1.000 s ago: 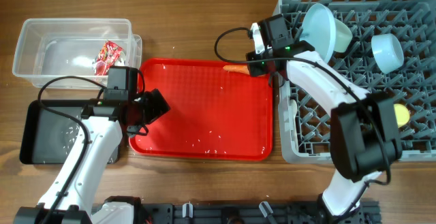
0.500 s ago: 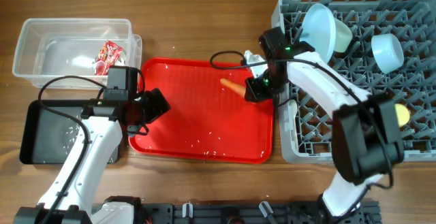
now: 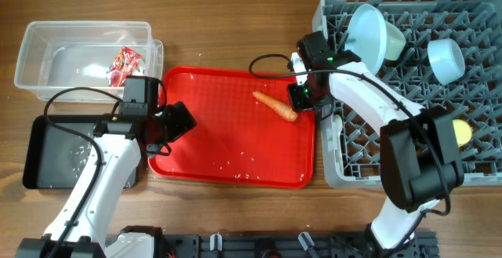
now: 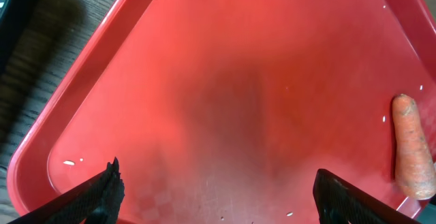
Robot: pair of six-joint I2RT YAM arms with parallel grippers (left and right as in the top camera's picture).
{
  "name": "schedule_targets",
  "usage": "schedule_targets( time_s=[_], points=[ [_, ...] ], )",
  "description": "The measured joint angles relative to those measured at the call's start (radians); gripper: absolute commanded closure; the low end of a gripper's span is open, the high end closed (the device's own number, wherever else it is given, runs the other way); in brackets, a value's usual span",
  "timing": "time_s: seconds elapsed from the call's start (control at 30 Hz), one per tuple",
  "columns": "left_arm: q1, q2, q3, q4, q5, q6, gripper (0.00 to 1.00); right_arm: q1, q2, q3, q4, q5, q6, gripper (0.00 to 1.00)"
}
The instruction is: Sort waste into correct bins and load items into the dishwasher rack
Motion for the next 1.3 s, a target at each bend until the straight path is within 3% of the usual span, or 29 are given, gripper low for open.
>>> schedule_targets(
  time_s=[0.07, 0.17, 0.5, 0.63, 0.83, 0.87, 1.03, 1.2, 1.3],
  points=[
    [0.0, 0.0, 0.0, 0.0, 0.0, 0.0, 0.09, 0.006, 0.003, 0.003, -0.012, -0.055, -0.053, 0.86],
    [0.0, 0.0, 0.0, 0.0, 0.0, 0.0, 0.1, 0.036, 0.018, 0.005, -0.121, -0.351, -0.309, 0.84],
    [0.0, 0.0, 0.0, 0.004, 0.0, 0.0, 0.08, 0.043, 0.018, 0.008, -0.057, -0.235, -0.163, 0.84],
    [0.0, 0.0, 0.0, 0.008, 0.0, 0.0, 0.08, 0.043, 0.028, 0.007, 0.029, -0.018, -0.056, 0.84],
    [0.0, 0.0, 0.0, 0.008, 0.0, 0.0, 0.08, 0.045, 0.041, 0.004, 0.081, 0.108, -0.011, 0.87],
    [0.0, 0.0, 0.0, 0.008, 0.0, 0.0, 0.08, 0.05, 0.045, 0.004, 0.076, 0.113, -0.011, 0.95],
    [0.0, 0.0, 0.0, 0.008, 0.0, 0.0, 0.07, 0.131, 0.056, 0.002, -0.031, -0.203, -0.28, 0.92],
    [0.0, 0.0, 0.0, 0.019, 0.0, 0.0, 0.1, 0.127, 0.045, 0.001, -0.046, -0.226, -0.277, 0.88],
    [-0.002, 0.0, -0.002, 0.127, 0.005, 0.012, 0.12, 0.127, -0.04, 0.001, -0.052, -0.097, -0.159, 0.8]
  ],
)
